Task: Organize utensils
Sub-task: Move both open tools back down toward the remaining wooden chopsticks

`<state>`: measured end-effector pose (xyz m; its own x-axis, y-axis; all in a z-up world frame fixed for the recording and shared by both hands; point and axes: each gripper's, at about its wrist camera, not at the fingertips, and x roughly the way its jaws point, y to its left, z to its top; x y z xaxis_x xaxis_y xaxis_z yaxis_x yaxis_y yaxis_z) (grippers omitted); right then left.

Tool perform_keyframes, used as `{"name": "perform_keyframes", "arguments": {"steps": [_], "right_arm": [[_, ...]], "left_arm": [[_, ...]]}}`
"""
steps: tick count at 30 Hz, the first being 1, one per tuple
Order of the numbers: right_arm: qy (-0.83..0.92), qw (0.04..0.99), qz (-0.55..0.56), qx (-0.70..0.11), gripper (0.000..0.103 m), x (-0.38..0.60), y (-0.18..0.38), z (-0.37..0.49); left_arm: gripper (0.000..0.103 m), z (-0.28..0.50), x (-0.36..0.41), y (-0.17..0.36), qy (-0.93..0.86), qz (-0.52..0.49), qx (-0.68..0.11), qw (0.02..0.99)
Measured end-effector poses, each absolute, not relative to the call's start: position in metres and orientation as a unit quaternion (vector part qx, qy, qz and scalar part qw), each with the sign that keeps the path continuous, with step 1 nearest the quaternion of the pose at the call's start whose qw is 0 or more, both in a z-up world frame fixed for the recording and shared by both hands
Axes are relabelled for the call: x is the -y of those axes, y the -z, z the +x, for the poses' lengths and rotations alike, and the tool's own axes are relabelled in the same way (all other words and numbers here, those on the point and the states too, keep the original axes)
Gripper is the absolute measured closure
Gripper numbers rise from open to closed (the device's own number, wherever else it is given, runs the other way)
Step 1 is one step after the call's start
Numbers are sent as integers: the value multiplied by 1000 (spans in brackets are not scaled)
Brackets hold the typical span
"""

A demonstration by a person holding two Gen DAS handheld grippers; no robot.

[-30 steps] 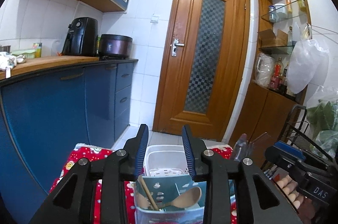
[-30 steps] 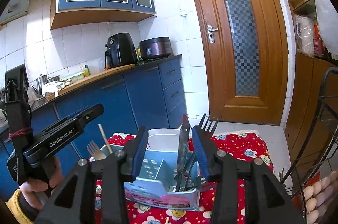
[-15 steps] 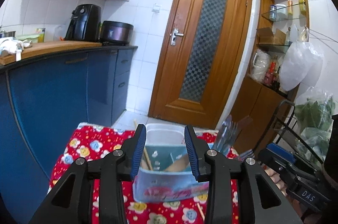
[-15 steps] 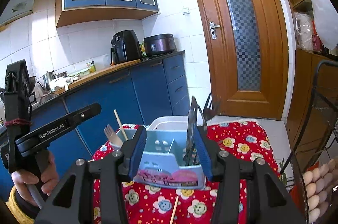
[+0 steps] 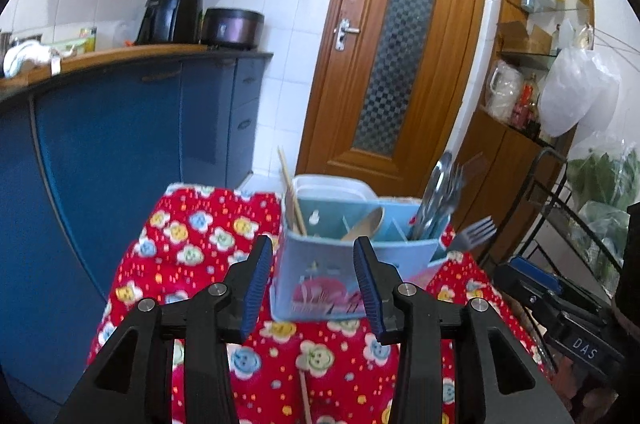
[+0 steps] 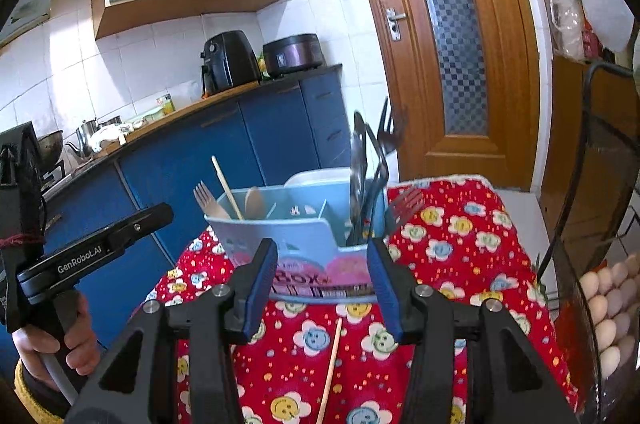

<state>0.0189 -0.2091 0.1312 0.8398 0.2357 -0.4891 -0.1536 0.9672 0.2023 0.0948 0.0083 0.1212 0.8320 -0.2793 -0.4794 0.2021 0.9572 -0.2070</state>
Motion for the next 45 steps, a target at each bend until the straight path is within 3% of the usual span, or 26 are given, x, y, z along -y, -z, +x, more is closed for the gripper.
{"name": "perform_keyframes", "arguments": {"steps": [35, 45], "right_arm": [[-88, 908, 98, -399, 53, 211, -47, 47], [-96, 889, 100, -437, 62, 209, -26, 54]], "left_arm": [[60, 115, -7, -35, 105, -63, -389, 913], [60, 118, -3, -15, 106, -58, -425, 897]]}}
